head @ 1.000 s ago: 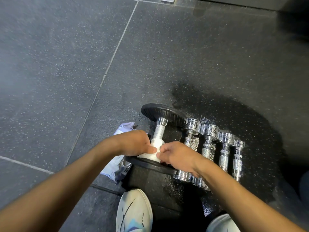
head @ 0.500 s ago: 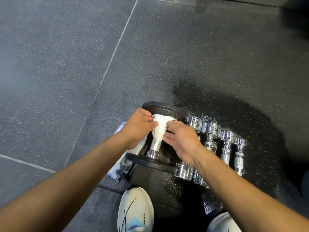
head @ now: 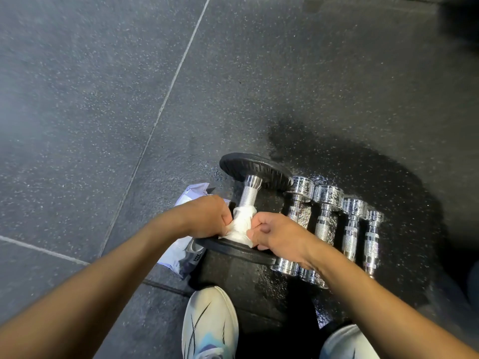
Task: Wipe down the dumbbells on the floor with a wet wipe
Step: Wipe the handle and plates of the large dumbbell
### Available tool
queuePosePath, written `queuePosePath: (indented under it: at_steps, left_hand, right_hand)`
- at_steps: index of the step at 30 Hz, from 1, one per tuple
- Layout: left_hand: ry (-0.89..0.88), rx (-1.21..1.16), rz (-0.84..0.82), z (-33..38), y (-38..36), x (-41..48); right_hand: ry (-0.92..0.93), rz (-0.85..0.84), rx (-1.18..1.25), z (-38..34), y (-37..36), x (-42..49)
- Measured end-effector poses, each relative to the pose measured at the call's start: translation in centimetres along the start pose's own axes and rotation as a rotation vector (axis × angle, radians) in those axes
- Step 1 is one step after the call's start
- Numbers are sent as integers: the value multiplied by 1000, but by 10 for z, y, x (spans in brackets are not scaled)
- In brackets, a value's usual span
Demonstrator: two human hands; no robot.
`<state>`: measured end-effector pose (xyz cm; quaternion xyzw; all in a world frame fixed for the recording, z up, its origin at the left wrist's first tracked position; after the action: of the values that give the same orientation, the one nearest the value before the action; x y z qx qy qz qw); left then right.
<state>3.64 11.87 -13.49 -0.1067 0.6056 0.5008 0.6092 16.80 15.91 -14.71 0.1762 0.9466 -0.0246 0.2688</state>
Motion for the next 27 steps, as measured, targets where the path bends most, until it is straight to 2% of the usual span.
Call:
queuePosePath:
  at_steps: [5, 8, 10, 13, 15, 17, 19, 21, 24, 27]
  left_hand:
    - [68, 23, -66, 2, 2, -4]
    - [139, -289, -94, -3, 3, -1]
    - [139, -455, -83, -5, 5, 4]
    - [88, -701, -129, 4, 8, 6]
    - [48, -907, -125, 8, 17, 7]
    - [0, -1017, -56, 11, 29, 5]
    - [-31, -1023, -4, 13, 35, 3]
    - [-48, -928, 22, 14, 33, 1]
    - [-46, -625, 78, 14, 23, 1]
    - [-22, -475, 120, 3, 25, 3]
  right_hand:
    - [-2, 32, -148, 1, 6, 2]
    - [4, 102, -226, -1, 11, 5]
    - [-19, 163, -141, 3, 13, 7]
    - [-49, 261, 173, 7, 9, 12]
    - [-12, 299, 366, -2, 6, 15]
    - [52, 371, 435, -10, 14, 16]
    - [81, 488, 432, -8, 29, 12]
    - [86, 580, 327, -5, 45, 7]
    - [106, 514, 203, -7, 47, 4]
    - [70, 394, -10, -5, 37, 3]
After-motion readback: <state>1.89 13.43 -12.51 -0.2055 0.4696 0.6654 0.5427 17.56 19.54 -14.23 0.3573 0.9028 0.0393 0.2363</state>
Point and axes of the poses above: each hand's wrist, its own x-axis towards the middle knuckle, its own y-axis out of the back of the hand, z = x × y, the point moved 10 cm from there along x, towards the middle knuckle, and after that the axes turned 15 degrees about y, right-handed, at the moved point
